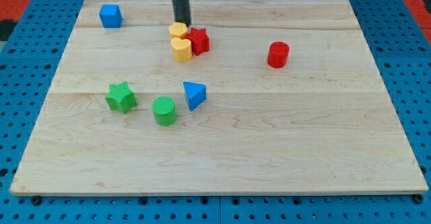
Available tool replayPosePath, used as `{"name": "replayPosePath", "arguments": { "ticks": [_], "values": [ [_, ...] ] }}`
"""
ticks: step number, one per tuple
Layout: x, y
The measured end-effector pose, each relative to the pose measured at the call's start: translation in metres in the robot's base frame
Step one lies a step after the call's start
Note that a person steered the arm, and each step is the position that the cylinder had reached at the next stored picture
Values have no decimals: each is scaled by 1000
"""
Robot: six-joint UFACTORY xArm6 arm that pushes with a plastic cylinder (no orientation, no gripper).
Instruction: Push green star into yellow blocks
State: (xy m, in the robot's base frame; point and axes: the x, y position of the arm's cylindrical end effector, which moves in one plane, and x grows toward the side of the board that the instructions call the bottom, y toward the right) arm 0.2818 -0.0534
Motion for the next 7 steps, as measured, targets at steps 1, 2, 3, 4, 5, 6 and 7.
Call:
{"name": "replayPosePath", "arguments": {
  "ticks": [1, 2, 3, 4, 5, 6, 7],
  "values": [
    [41, 10],
    [84, 12],
    [104, 28],
    [148, 2],
    [195, -15],
    [201, -94],
    [201, -134]
  ]
}}
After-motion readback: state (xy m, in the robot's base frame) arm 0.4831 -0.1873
